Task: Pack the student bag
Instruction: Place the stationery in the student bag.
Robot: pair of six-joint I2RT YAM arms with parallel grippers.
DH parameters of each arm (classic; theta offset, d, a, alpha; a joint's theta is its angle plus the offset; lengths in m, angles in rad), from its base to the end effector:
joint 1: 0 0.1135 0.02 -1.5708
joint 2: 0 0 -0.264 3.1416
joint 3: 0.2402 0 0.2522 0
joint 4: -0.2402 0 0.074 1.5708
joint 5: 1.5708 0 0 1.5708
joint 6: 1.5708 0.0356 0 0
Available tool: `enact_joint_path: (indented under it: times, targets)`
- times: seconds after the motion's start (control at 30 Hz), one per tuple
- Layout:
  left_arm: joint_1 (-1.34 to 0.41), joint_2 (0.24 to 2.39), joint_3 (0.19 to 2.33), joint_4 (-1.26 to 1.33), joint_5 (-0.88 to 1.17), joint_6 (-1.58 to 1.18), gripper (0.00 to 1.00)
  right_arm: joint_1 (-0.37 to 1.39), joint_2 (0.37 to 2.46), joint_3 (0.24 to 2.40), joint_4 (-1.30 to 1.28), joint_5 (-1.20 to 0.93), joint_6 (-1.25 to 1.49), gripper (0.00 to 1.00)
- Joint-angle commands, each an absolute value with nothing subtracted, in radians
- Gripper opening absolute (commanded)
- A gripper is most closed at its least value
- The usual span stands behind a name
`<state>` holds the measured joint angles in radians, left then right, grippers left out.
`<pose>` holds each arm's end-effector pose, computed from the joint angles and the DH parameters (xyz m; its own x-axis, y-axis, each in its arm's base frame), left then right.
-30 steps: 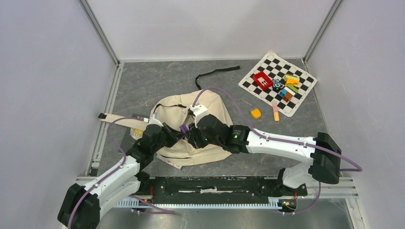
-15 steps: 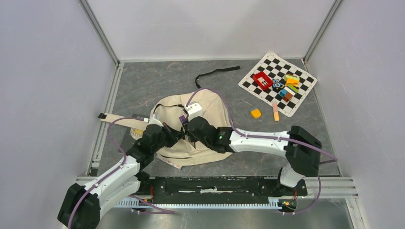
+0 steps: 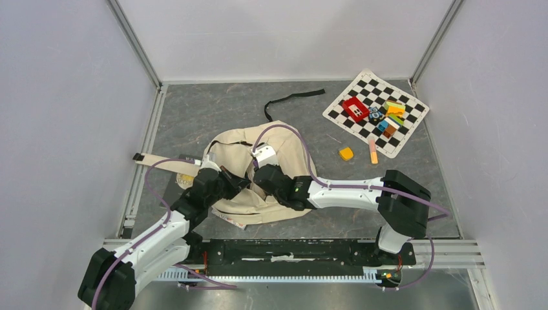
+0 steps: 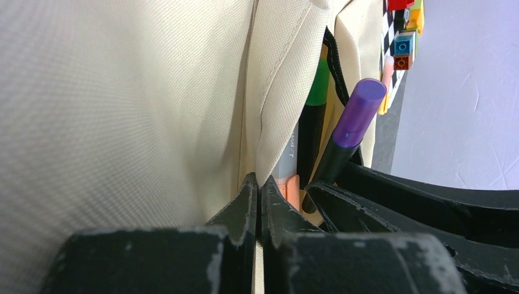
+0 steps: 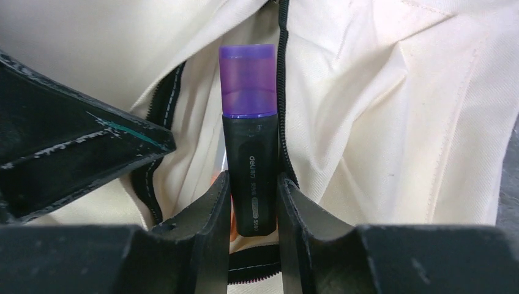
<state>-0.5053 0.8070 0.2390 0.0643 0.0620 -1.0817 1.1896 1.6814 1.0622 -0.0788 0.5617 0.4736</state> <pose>0.1495 -0.0852 0.1701 -0.6668 -0.6380 -0.3851 -0.1235 0.6042 -0.7872 0.1527 0.3301 0.2157 -0.5018 -0.2145 -0.8379 -0.4550 0.8894 0.0448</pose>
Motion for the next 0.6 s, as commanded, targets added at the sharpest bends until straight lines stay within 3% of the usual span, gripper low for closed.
enact_joint_path:
  times: [0.0, 0.13, 0.37, 0.57]
  targets:
    - [-0.506, 0.811, 0.249, 0.078, 0.095, -1.101, 0.02, 1.192, 1.649, 1.06, -0.135, 0.637, 0.475, 0.0]
    - [-0.505, 0.813, 0.248, 0.078, 0.095, -1.101, 0.02, 1.192, 1.647, 1.068, -0.159, 0.649, 0.469, 0.03]
    - [-0.505, 0.811, 0.249, 0.078, 0.096, -1.101, 0.02, 1.192, 1.658, 1.115, -0.222, 0.684, 0.453, 0.35]
    - [-0.505, 0.818, 0.253, 0.078, 0.097, -1.099, 0.02, 1.192, 1.646, 1.131, -0.237, 0.701, 0.438, 0.52]
